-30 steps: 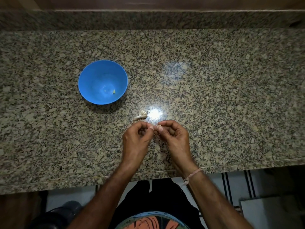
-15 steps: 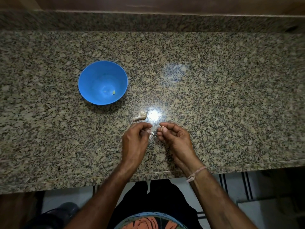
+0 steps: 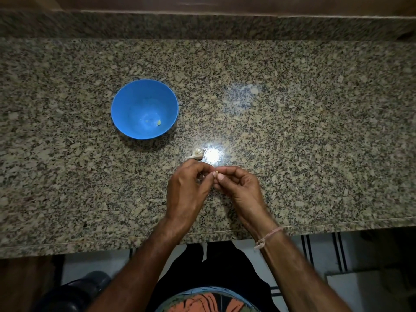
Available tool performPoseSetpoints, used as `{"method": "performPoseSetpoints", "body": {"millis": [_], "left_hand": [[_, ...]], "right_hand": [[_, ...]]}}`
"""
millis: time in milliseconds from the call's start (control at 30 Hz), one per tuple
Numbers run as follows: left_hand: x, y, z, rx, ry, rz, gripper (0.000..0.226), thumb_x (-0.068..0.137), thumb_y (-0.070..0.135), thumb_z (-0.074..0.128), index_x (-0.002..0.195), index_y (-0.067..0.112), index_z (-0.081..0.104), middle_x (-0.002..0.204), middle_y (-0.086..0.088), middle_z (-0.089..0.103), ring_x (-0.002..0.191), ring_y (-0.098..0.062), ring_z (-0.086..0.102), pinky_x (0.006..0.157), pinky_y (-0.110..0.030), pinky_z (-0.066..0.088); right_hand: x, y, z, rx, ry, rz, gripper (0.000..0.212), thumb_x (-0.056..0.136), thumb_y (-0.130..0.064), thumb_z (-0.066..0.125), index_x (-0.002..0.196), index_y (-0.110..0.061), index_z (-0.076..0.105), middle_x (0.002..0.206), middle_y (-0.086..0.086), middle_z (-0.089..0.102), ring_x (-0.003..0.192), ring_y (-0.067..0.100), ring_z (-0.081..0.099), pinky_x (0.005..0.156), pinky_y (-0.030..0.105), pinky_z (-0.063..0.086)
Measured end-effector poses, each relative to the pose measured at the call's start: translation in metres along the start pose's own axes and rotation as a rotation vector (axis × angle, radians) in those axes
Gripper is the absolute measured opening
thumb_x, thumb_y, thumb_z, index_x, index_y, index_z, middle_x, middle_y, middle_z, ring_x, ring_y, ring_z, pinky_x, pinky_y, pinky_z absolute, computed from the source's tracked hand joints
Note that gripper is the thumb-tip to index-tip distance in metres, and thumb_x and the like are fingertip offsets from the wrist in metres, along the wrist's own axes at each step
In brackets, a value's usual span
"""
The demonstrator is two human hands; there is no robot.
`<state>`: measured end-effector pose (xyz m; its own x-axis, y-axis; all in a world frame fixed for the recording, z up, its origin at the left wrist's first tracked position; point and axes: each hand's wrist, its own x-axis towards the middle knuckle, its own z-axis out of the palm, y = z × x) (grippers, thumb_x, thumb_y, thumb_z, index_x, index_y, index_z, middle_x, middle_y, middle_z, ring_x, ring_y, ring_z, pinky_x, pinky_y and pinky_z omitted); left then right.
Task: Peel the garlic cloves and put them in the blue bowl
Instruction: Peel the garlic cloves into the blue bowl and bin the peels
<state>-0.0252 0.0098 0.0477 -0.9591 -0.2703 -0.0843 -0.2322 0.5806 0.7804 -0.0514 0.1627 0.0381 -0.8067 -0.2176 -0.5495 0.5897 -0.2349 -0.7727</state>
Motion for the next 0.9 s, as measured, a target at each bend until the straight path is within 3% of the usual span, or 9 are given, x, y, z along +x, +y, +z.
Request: {"method": "performPoseSetpoints", "body": {"millis": [200,467,900], "left_hand": [[0.003,0.004,-0.003,0.012,-0.008,0.018,0.013,0.092,0.021,0.079,0.102,0.014,0.078,0.105,0.004,0.072,0.084,-0.009,0.066,0.076,-0.031,0.059],[0.007,-0.003,-0.001,0.125,-0.050,0.138,0.013,0.094,0.023,0.076,0.104,0.014,0.076,0.108,-0.002,0.073,0.097,-0.019,0.070,0.079,-0.041,0.062],[0.014,0.001,-0.007,0.265,-0.071,0.239,0.016,0.091,0.029,0.072,0.099,0.015,0.075,0.094,0.004,0.068,0.081,-0.006,0.054,0.068,-0.022,0.043]], "right_hand": [[-0.001,0.000,0.001,-0.101,0.007,-0.071,0.025,0.090,0.002,0.075,0.114,0.002,0.071,0.112,0.015,0.077,0.111,0.028,0.074,0.098,0.040,0.060],[-0.003,-0.003,0.001,-0.214,0.029,-0.177,0.021,0.091,0.000,0.075,0.112,0.001,0.073,0.107,0.012,0.078,0.105,0.023,0.075,0.091,0.034,0.062],[0.005,-0.004,-0.004,-0.400,0.034,-0.258,0.013,0.090,-0.010,0.080,0.102,-0.007,0.075,0.101,0.008,0.077,0.098,0.029,0.075,0.089,0.048,0.064]]}}
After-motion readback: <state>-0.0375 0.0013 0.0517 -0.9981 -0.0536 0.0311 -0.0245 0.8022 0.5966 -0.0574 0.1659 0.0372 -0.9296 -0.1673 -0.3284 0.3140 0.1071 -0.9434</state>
